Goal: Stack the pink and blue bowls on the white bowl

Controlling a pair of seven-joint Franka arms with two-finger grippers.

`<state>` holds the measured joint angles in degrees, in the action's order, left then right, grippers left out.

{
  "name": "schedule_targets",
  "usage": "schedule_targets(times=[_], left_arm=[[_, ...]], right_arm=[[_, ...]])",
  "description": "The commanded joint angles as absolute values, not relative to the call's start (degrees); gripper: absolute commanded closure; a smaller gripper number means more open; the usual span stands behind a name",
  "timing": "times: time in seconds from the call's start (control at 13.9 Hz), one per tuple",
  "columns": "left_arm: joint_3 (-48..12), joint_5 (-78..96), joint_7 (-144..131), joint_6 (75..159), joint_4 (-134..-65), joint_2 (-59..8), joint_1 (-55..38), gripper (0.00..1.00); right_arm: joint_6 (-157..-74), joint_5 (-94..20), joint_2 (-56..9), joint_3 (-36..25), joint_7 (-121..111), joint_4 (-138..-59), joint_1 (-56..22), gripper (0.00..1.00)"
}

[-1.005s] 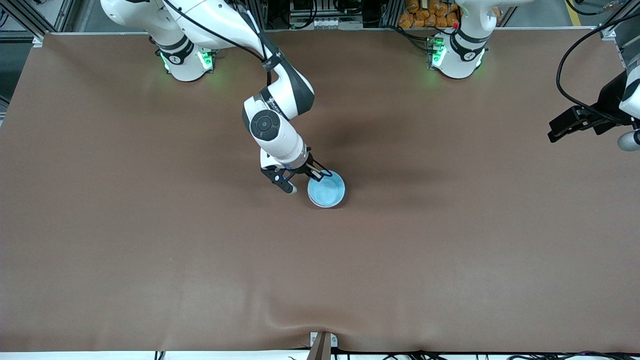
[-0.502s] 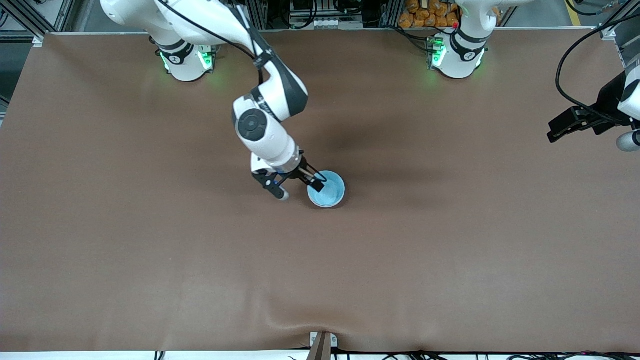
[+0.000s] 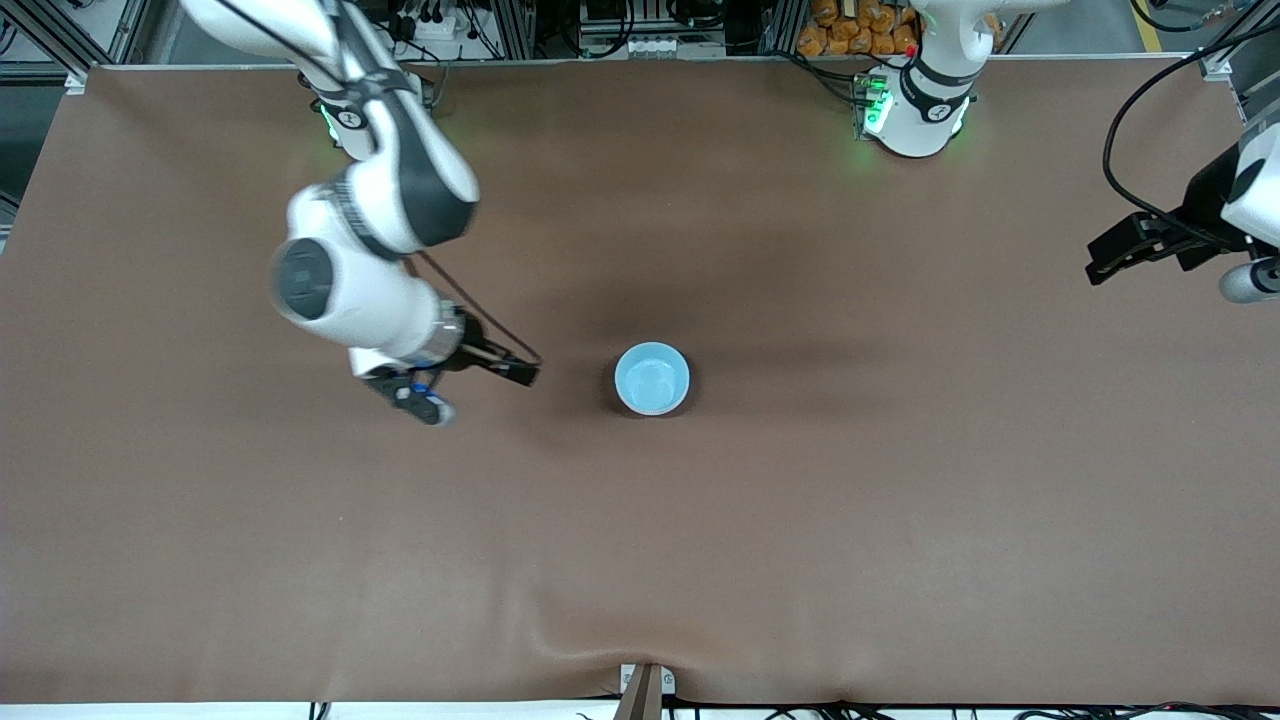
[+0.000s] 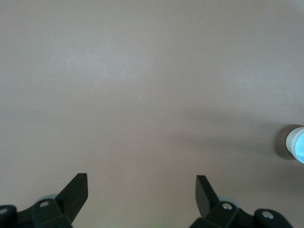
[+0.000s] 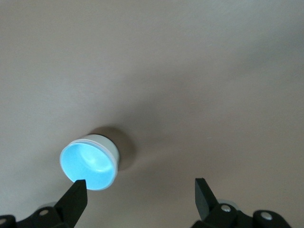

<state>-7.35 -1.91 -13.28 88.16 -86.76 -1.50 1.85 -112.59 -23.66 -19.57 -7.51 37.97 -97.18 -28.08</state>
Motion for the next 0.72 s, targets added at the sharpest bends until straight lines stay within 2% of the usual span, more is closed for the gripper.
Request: schedule_targets(times=[0.0, 0.22, 0.65], left_arm=[[-7.47, -0.7, -12.22, 88.51, -87.63, -0.35, 1.67, 0.0], [-8.09, -0.7, -12.13, 88.51, -87.63, -0.44, 1.67, 0.0], [-8.35, -0.7, -11.95, 87.28, -87.63, -0.26, 1.67, 0.0]], right_arm=[[-107.42, -24.26, -16.79, -6.5, 27.98, -99.14, -21.56, 0.0], [-102.93, -24.17, -15.65, -6.5, 16.82, -100.36, -12.77, 0.0], [-101.87, -23.91, -14.33, -6.5, 4.32, -102.13, 1.04, 0.0]])
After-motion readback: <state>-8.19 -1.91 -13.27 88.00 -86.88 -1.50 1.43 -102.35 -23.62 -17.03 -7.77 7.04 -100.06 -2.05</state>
